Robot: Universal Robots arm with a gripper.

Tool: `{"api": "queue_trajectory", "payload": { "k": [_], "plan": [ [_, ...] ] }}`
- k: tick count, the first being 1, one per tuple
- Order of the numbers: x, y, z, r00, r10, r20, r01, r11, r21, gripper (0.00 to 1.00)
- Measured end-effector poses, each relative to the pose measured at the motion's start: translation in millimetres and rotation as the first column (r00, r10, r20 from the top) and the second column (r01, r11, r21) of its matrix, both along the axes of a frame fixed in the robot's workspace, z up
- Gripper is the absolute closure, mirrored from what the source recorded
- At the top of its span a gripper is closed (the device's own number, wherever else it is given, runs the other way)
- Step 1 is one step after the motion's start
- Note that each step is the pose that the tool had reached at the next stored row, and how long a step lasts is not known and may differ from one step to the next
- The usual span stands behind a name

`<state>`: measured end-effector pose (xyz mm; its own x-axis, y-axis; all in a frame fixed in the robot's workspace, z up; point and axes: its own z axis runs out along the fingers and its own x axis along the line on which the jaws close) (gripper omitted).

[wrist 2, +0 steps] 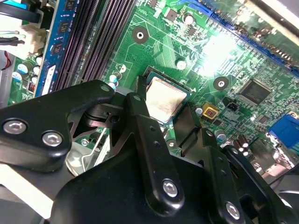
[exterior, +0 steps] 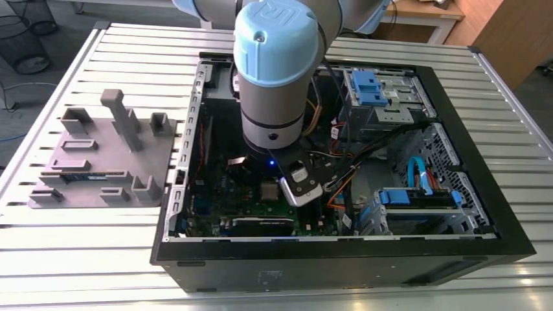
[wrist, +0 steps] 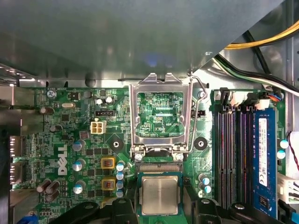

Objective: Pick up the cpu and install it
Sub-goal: 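Place the cpu into insertion slot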

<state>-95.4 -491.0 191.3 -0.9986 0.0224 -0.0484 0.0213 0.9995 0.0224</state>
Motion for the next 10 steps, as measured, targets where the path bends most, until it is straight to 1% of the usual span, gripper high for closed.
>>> {"api": "queue_trajectory", "payload": {
  "k": [4, 10],
  "plan": [
    [0.0, 0.9, -0.6, 1.0000, 0.000, 0.0000, 0.000, 1.0000, 0.0022, 0.53],
    [0.3, 1.4, -2.6, 1.0000, 0.001, -0.0006, -0.001, 1.0000, 0.0017, 0.53]
  ]
}}
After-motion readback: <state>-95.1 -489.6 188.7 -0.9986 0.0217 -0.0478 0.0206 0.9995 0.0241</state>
